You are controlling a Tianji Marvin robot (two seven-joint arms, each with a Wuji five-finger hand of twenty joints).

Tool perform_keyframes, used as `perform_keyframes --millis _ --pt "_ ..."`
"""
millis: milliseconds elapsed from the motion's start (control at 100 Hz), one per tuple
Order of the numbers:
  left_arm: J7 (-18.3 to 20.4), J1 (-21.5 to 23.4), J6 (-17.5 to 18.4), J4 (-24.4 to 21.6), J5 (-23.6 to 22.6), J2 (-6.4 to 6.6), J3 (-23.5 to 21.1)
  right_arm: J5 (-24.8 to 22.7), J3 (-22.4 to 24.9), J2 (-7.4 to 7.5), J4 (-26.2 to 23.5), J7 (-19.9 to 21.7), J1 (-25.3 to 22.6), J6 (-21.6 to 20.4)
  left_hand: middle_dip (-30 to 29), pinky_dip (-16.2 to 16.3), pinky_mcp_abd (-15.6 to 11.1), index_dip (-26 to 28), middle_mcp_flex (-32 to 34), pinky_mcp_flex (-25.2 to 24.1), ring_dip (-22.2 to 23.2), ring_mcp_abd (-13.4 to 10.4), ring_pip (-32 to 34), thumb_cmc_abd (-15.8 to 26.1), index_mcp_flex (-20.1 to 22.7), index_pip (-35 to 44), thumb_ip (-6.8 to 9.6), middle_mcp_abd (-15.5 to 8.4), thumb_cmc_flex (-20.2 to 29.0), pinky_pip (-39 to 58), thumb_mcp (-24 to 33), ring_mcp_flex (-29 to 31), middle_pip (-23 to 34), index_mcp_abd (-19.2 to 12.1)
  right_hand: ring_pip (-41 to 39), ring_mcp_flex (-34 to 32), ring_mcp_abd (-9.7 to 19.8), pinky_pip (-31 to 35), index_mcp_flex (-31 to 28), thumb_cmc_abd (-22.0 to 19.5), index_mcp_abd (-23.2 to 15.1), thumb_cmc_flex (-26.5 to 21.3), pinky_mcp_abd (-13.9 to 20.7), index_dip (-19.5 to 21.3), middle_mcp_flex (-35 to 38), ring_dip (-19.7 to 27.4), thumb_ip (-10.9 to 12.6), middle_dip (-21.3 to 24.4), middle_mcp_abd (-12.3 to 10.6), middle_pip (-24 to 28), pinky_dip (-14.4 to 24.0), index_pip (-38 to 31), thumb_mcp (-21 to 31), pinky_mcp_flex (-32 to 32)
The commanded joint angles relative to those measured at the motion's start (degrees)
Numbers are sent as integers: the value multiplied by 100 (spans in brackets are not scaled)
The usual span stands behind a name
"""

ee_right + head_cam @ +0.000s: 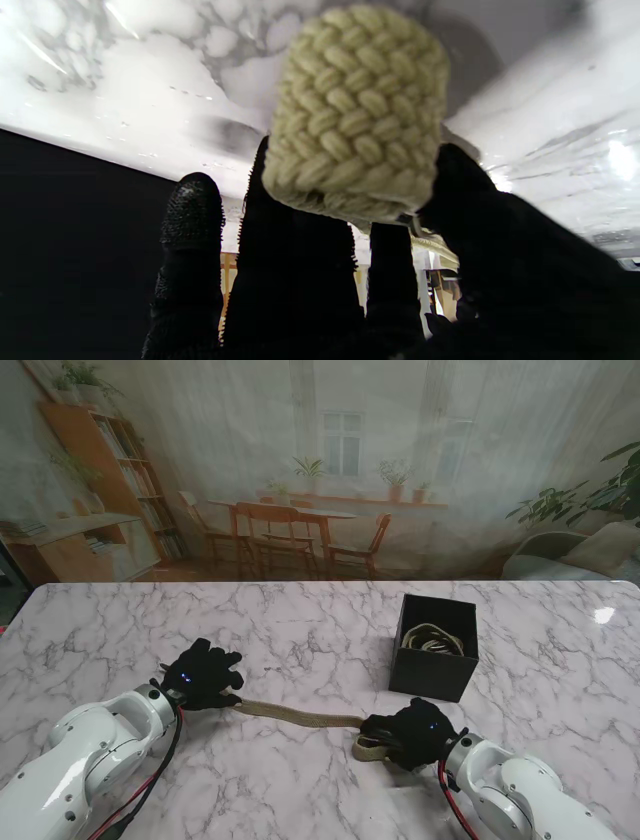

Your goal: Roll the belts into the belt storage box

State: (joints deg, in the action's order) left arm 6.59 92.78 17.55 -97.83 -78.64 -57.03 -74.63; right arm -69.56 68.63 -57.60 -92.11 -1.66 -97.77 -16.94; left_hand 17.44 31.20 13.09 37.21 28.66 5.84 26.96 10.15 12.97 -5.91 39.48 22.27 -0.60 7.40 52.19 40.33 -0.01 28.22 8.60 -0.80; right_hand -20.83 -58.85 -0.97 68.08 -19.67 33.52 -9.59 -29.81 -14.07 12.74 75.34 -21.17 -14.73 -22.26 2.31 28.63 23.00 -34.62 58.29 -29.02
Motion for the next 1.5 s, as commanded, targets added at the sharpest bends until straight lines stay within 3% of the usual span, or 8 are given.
perform_keyframes --millis 0,170,320,770,850,950,1140,1490 --pt "73 -5 -4 -18 2 -10 18 -74 -78 -12 167 -178 27 -10 4 28 236 61 76 -83 -7 87 -38 198 26 -57 -38 110 -36 -185 -92 -10 -144 140 -286 -262 351 165 584 -248 -71 -272 -39 -145 644 -98 607 -172 -457 601 91 134 788 -69" --pt "62 -1 -5 -20 -9 -10 12 37 -161 -38 271 -357 89 6 5 29 239 61 75 -86 -7 93 -36 196 26 -57 -41 107 -50 -188 -99 -2 -144 138 -713 -971 122 314 1188 -421 324 -375 -254 -180 849 -264 861 -262 -211 982 57 -250 998 -404" --pt "51 10 -7 -25 -20 -10 1 132 -214 -69 378 -664 123 -17 5 29 236 59 75 -89 -7 88 -36 199 22 -59 -38 100 -42 -191 -92 -3 -143 143 -1117 -1433 -203 345 849 -792 -1534 -795 -734 -243 845 -408 793 -225 113 1250 -73 -264 868 -684" --pt "8 17 8 -21 -36 -9 -4 498 -206 -103 461 -553 138 -285 6 31 239 61 77 -89 -6 82 -36 201 25 -54 -39 103 -43 -192 -95 -2 -141 139 -964 -1232 -369 2 -1291 -1573 -2001 -1177 -1260 174 733 -343 772 -151 265 983 -284 -583 336 -290" --pt "4 17 9 -19 -36 -9 -3 485 -168 -87 414 -411 121 -326 5 32 244 59 74 -92 -5 92 -35 205 21 -57 -39 109 -47 -193 -95 0 -142 140 -775 -1079 -208 -102 -1754 -1313 -1330 -923 -1078 251 762 -334 778 -164 131 780 -199 -607 453 -153" --pt "12 16 8 -19 -31 -9 0 425 -126 -69 390 -371 114 -466 5 31 238 57 73 -95 -6 86 -37 211 22 -58 -39 102 -43 -196 -92 -7 -142 140 -452 -801 7 -214 -2034 -569 -506 71 -764 -983 740 -285 -20 33 -113 208 -54 -1559 142 31" --pt "50 -4 8 -15 -10 -9 23 133 28 -6 172 -112 51 -660 6 31 241 55 73 -92 -6 86 -38 218 21 -61 -40 107 -48 -198 -95 -7 -142 138 121 44 221 -258 -2611 -1177 314 1400 -154 615 350 41 896 53 -167 -14 -24 -558 -669 403" --pt "90 -19 -15 -7 22 -11 32 112 372 135 -651 1949 -54 -1018 5 32 245 57 67 -99 -4 86 -37 230 17 -60 -39 110 -42 -203 -94 -7 -143 140 696 1369 598 -609 -1258 -729 1838 1336 258 737 -1229 760 1081 1533 -232 -2022 -188 91 347 1004"
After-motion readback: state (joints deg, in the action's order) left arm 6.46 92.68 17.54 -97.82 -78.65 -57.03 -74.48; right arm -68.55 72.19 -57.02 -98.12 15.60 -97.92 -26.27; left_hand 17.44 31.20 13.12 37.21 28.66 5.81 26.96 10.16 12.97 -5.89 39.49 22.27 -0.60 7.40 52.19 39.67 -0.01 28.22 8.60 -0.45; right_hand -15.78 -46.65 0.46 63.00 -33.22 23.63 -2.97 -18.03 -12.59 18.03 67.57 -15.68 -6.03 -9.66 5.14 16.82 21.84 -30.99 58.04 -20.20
